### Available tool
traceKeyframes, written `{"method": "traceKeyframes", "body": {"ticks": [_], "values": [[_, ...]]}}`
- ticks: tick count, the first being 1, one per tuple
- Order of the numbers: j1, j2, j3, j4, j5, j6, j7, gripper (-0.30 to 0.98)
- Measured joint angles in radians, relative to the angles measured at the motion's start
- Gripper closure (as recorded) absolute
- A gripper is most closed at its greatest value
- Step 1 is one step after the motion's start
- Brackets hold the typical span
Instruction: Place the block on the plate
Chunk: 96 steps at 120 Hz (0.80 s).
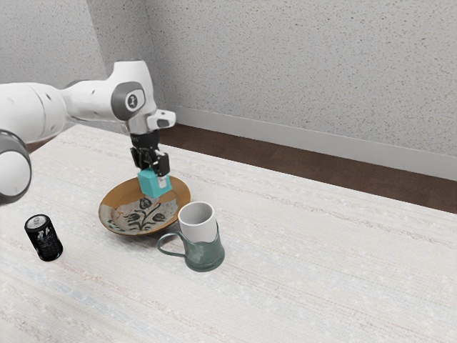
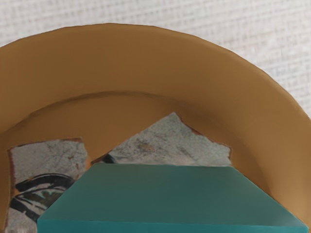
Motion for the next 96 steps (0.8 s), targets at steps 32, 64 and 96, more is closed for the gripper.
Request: {"method": "traceKeyframes", "body": {"ticks": [32, 64, 96], "values": [[-0.022, -0.079, 0.005, -0.151, -0.026, 0.167, 0.012, 0.37], [-0.022, -0.078, 0.005, -0.149, -0.035, 0.217, 0.024, 0.15], [-0.045, -0.146, -0.008, -0.138, -0.036, 0.203, 0.029, 0.04]]}}
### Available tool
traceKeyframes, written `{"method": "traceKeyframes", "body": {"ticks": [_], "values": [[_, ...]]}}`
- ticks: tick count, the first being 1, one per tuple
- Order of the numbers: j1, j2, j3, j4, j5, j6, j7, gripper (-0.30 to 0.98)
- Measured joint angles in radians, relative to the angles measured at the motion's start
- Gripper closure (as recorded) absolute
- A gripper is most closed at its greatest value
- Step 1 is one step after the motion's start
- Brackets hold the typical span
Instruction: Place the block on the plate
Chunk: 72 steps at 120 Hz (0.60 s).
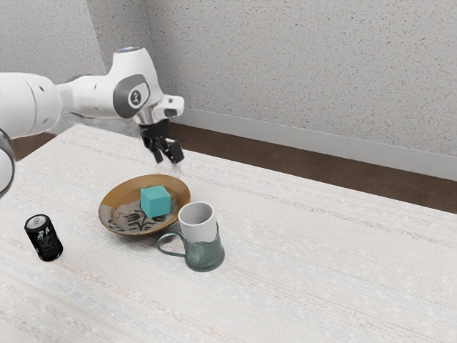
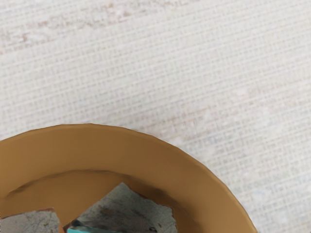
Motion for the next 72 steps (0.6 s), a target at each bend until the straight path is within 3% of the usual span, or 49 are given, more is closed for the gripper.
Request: {"method": "traceKeyframes", "body": {"ticks": [33, 50, 72], "values": [[-0.187, -0.325, 0.002, 0.046, 0.006, -0.298, -0.062, 0.01], [-0.241, -0.491, 0.049, -0.071, 0.008, -0.428, -0.101, 0.01], [-0.304, -0.534, 0.093, -0.154, 0.009, -0.468, -0.14, 0.0]]}}
